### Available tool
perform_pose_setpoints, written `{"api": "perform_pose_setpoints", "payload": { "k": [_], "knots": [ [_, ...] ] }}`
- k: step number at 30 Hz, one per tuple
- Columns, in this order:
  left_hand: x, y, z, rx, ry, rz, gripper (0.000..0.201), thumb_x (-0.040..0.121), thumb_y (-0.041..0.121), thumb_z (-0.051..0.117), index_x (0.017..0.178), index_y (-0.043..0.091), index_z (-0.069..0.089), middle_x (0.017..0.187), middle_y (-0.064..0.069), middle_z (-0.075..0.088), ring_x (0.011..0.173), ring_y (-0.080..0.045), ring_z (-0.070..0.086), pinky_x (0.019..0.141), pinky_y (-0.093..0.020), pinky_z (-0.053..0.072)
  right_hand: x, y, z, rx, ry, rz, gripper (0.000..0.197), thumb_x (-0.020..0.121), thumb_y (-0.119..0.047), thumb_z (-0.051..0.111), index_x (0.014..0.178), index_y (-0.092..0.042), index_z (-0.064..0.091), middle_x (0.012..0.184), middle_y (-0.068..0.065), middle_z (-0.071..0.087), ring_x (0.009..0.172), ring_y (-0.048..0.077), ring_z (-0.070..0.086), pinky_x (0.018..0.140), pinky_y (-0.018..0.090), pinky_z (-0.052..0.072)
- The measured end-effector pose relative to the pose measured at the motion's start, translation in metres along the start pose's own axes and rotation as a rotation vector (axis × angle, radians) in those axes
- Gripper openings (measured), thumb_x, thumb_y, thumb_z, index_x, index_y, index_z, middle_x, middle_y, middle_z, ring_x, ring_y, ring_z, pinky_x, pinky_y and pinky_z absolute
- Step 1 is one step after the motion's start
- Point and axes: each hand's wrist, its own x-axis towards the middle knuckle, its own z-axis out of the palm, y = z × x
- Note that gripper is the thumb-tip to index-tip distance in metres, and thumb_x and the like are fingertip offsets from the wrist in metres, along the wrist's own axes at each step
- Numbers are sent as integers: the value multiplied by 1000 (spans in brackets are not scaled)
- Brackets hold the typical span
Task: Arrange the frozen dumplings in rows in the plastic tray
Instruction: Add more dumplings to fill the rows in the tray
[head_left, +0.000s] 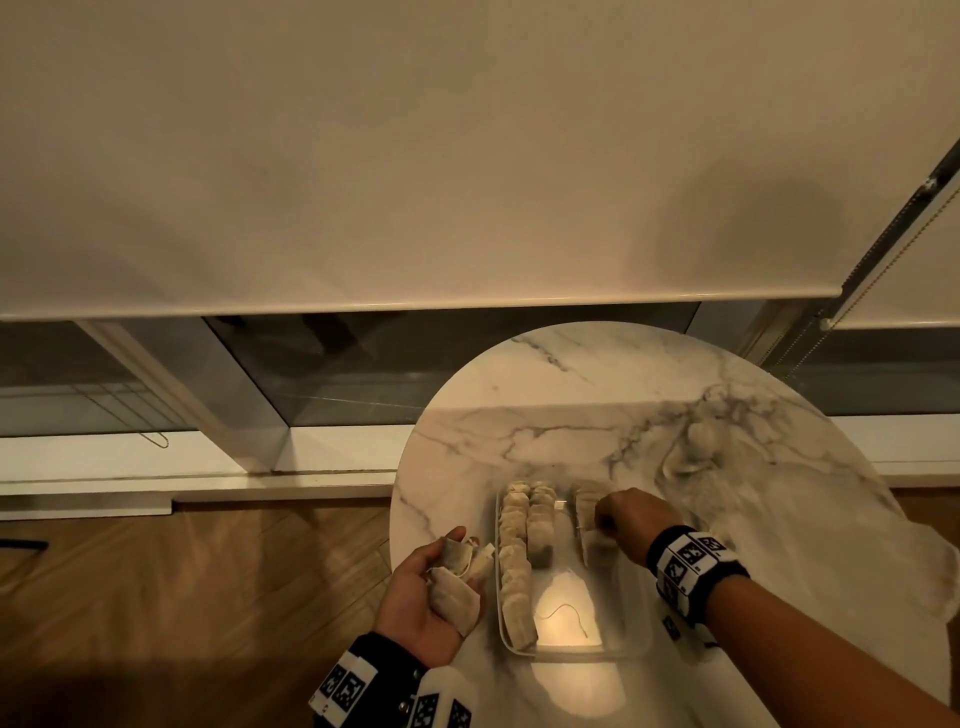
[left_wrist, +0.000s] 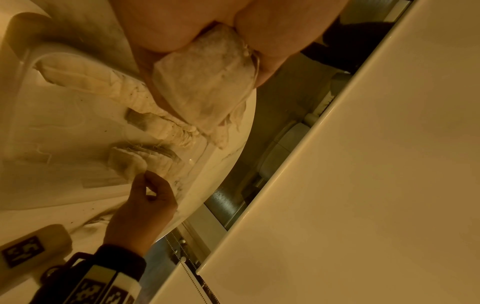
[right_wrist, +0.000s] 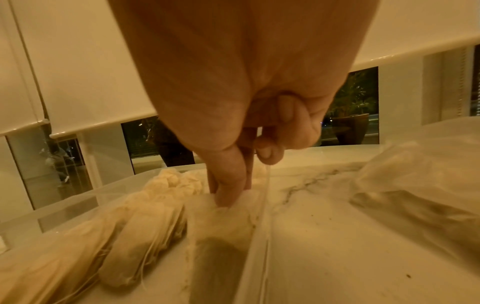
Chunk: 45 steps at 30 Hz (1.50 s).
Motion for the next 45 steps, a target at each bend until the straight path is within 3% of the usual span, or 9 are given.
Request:
{"api": "perform_pose_setpoints", "payload": {
  "k": [6,10,15,19,23,26,37,43,45],
  "knots": [
    [-9,-7,12,89,126,173,29,72,10,71,101,8,71,86,-8,75,72,-19,69,64,-22,51,10,-2,-6,-23,-9,23,24,92,-16,51,103,-31,67,115,0,65,101,22,63,84,30,50],
    [-5,-3,6,-5,79,49,19,60,18,79,79,18,81,91,-6,76,72,-9,56,77,-16,22,10,-1,-4,-10,-14,44,30,91,-12,51,112,-30,63,122,0,61,108,21,61,91,31,51],
    [-1,-3,0,-14,37,17,29,48,13,89,75,20,80,90,0,76,65,-4,57,76,-12,17,-4,-7,3,94,126,101,38,90,-15,51,125,-30,58,124,-1,58,112,22,56,86,35,52],
    [-4,-5,6,-48,-36,19,55,20,4,98,71,12,80,85,-3,76,67,-15,69,78,-14,30,-24,-30,20,266,163,136,35,90,-19,51,123,-18,62,126,7,59,114,25,58,94,34,50],
    [-2,-9,8,51,50,98,21,55,9,86,75,13,81,85,-3,76,66,-14,68,69,-13,42,-28,-49,39,494,37,268,52,87,-24,59,135,-6,53,138,16,55,126,29,53,102,28,42],
    [6,-5,-2,19,-12,-4,47,32,17,100,73,23,79,78,13,72,58,0,57,73,-11,13,-26,-52,44,568,-17,341,53,86,-30,61,132,-4,55,136,17,57,122,29,56,97,27,44],
    [-3,-9,5,18,82,24,30,51,17,91,78,25,80,78,12,71,64,3,51,77,-11,12,-17,-42,40,598,-62,425,48,89,-32,61,127,-4,54,130,15,60,117,29,58,90,26,45],
    [-13,-15,26,61,139,69,10,69,16,73,75,17,81,81,-3,75,75,-13,62,75,-18,25,-26,-46,37,622,5,376,47,88,-30,59,129,-6,57,129,15,60,117,29,57,92,28,44],
    [-14,-19,31,62,167,126,19,79,21,62,79,12,80,84,-7,75,75,-23,68,68,-23,46,-28,-48,41,620,-44,341,42,88,-32,58,123,-9,62,125,13,64,112,27,60,89,29,45]
  ]
}}
